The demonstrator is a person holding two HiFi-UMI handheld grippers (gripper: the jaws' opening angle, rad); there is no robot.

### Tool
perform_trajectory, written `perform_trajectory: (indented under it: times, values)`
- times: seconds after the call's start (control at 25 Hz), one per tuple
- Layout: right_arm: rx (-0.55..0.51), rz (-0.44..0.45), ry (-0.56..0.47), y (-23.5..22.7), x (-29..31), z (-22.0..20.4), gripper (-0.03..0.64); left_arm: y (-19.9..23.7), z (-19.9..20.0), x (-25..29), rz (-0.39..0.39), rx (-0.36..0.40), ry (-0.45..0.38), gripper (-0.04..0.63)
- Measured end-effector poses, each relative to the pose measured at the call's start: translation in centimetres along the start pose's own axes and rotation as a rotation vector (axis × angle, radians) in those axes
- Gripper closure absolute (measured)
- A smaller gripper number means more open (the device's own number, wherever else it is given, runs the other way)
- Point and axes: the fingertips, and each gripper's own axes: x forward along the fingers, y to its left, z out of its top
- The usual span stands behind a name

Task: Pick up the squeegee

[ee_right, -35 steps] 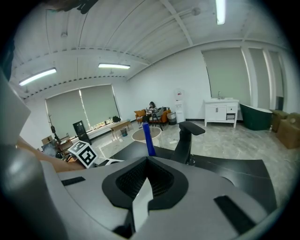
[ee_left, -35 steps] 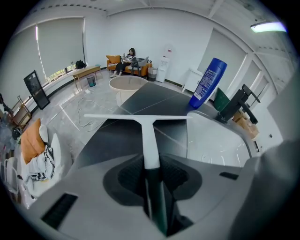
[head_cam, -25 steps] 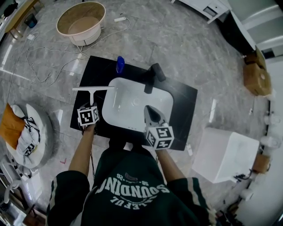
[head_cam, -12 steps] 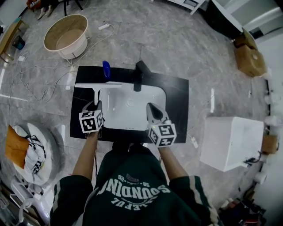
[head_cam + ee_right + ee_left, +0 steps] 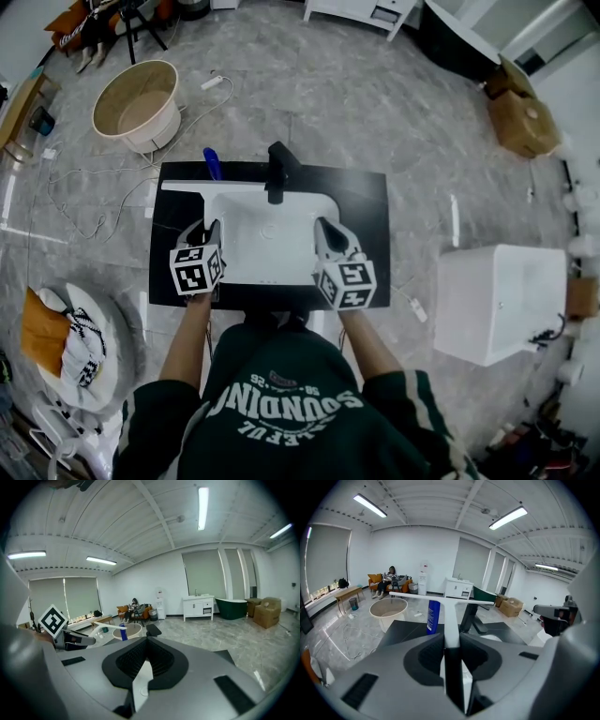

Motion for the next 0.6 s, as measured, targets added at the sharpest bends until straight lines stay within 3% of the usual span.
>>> perform_trajectory:
  times: [0.2,0.44,0.6]
  values:
    - [-0.06,-0.005,-0.036,-1.3,-0.8,1.4,0.617,-2.2,2.5,-1.6,-0.007,0.033,-0.067,0.505]
    - [-0.1,0.017,-0.092,-2.0,-1.5,3.7,0.617,-5.3,7.4,-4.1,-0.026,0.134,-0.251,0.505]
    - [-0.115,0.04,-0.124,-1.8,-1.9,4.4,0.617,-6.7,9.4,-5.4,-0.032,0.165,-0.316,0.505]
